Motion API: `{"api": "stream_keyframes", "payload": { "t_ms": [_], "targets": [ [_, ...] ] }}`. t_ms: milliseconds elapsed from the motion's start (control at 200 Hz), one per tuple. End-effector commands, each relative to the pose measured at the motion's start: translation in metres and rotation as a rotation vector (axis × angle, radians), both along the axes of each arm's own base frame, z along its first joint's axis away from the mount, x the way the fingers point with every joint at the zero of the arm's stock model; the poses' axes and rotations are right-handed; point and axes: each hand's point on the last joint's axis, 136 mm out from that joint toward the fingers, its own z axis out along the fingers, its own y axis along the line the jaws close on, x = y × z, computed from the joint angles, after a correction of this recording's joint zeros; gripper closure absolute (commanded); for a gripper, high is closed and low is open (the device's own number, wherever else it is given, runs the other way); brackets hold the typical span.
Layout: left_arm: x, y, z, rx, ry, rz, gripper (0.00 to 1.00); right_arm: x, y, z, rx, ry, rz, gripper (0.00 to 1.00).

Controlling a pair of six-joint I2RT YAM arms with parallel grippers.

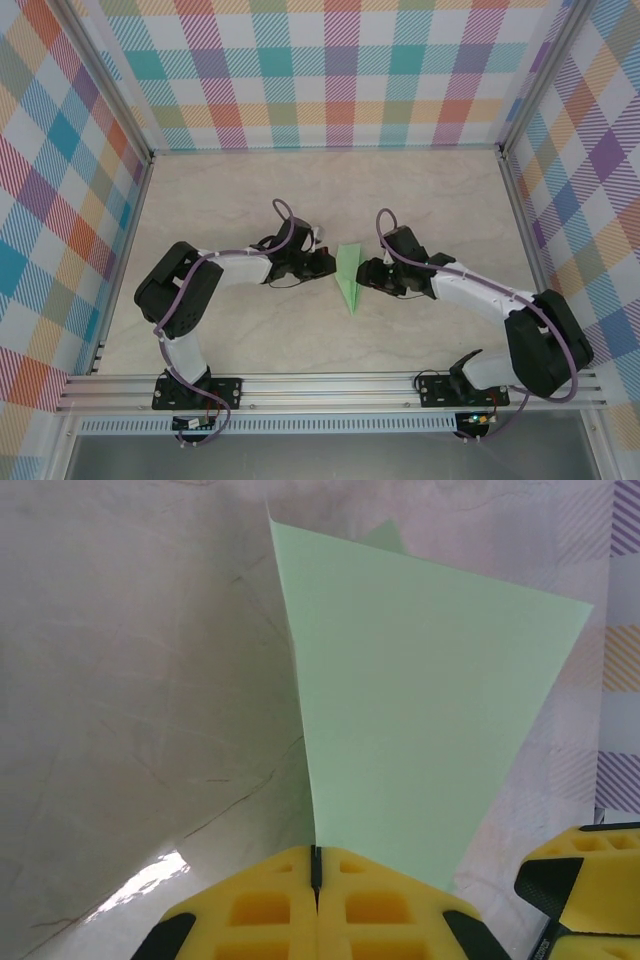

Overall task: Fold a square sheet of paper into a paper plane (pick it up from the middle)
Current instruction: Move a paper plane to the center of the table.

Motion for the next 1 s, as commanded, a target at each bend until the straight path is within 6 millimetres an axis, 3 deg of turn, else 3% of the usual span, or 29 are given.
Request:
{"api": "stream_keyframes", "payload": {
  "t_ms": [0, 200, 425, 595, 995],
  "targets": [
    [0.004, 0.004, -0.003, -0.013, -0.009, 0.000, 1.00, 0.007, 0.020, 0.012, 0.026, -0.037, 0.073, 0.55],
    [0.003, 0.006, -0.009, 0.003, 0.001, -0.001, 1.00, 0.007, 0.032, 0.004, -0.003, -0.024, 0.109, 0.63],
    [0.002, 0.006, -0.013, 0.011, 0.008, -0.005, 1.00, 0.009, 0.040, 0.001, -0.020, -0.022, 0.131, 0.65],
    [0.002, 0.006, -0.012, 0.012, 0.008, -0.006, 1.00, 0.013, 0.038, 0.004, -0.046, -0.039, 0.117, 0.64],
    [0.001, 0.009, -0.016, 0.028, 0.015, -0.002, 1.00, 0.018, 0.033, -0.016, -0.125, 0.008, 0.097, 0.57]
  ]
}}
